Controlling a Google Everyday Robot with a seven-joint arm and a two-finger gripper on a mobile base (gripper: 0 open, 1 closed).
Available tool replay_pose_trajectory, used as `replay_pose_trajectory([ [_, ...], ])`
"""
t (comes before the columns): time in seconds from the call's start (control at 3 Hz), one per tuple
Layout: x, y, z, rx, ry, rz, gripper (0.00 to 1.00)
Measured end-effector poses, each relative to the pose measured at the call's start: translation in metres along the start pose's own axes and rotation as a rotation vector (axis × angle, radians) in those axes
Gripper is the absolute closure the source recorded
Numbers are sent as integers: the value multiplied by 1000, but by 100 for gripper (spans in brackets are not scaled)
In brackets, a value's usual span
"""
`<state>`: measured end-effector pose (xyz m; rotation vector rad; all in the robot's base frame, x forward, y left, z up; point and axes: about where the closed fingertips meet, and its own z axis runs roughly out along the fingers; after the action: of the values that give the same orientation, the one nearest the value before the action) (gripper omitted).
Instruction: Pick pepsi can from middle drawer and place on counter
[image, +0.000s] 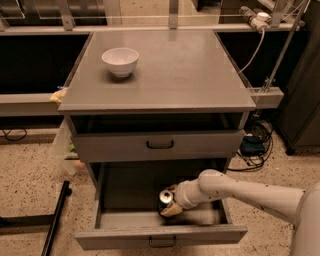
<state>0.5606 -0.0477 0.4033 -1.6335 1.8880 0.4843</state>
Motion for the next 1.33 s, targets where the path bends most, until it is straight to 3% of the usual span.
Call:
replay_pose_trajectory([
  [0.33, -4, 3, 7, -20, -49, 34, 67],
  [0.67, -4, 4, 7, -21, -52, 36, 91],
  [1.0, -5, 13, -12, -7, -38, 44, 100],
  [1.33, -23, 25, -51, 5, -8, 40, 100],
])
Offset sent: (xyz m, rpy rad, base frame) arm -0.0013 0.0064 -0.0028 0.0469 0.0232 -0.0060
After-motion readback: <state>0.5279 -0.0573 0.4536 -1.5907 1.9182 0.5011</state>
